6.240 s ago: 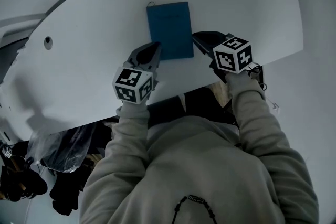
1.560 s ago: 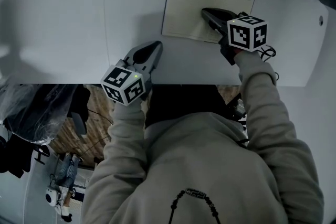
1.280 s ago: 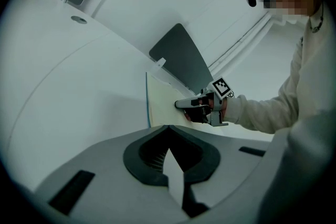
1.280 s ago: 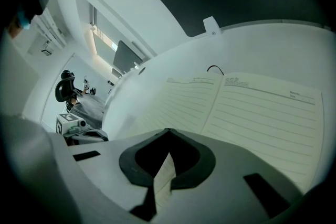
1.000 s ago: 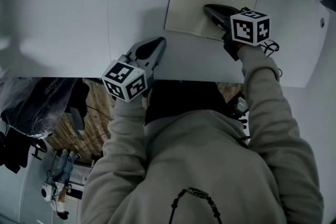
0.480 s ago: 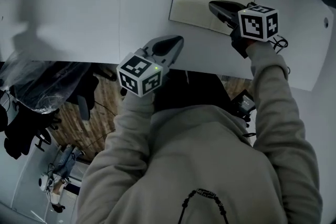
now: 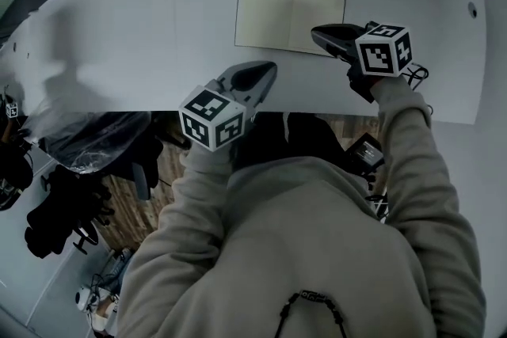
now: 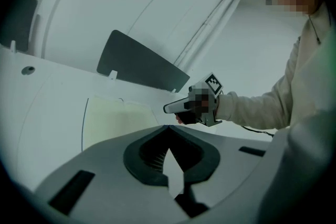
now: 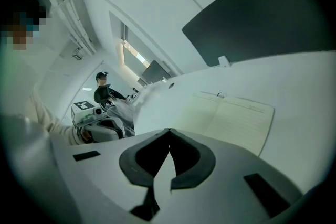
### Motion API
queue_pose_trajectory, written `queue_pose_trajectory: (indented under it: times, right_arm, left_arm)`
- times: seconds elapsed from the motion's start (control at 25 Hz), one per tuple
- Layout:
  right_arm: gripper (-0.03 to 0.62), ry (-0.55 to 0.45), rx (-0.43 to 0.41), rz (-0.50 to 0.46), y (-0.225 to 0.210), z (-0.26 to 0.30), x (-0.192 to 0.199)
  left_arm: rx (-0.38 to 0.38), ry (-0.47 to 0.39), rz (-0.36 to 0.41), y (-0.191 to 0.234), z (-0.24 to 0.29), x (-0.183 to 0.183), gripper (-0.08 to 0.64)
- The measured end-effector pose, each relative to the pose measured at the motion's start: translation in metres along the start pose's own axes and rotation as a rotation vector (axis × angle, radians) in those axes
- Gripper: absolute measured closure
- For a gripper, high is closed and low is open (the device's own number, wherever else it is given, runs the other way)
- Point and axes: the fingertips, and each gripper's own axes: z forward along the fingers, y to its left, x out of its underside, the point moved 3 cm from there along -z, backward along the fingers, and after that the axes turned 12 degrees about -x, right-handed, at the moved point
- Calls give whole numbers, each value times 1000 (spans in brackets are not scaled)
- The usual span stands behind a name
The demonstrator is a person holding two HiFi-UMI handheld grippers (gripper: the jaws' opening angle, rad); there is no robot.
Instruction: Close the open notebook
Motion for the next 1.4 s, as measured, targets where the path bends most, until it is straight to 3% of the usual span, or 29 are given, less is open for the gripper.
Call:
queue_pose_trajectory:
  times: [0.32,0.44,0.56,0.68,0.88,1.12,1.4]
  right_arm:
    - [572,-152,101,25,23,-101,30]
    - [572,-199,127,10,38,-124,36]
    - [572,-283,126,-27,65,-143,28]
    - [572,-357,101,-84,98,-158,14]
    - [572,-386,139,-191,141,-181,-6]
    - [573,-560,54,-367,203,-211,-28]
    - [573,-543,52,-549,258,-218,-38]
  left_arm:
    - [77,-5,130,-65,0,-22,565]
    - [110,-42,124,-83,-7,-33,565]
    - [106,-99,176,-99,-15,-50,565]
    - [121,-149,241,-117,-27,-69,565]
    - [154,-219,324,-141,-44,-100,565]
    - [196,-356,338,-175,-70,-138,565]
    - [260,-421,440,-202,-92,-161,565]
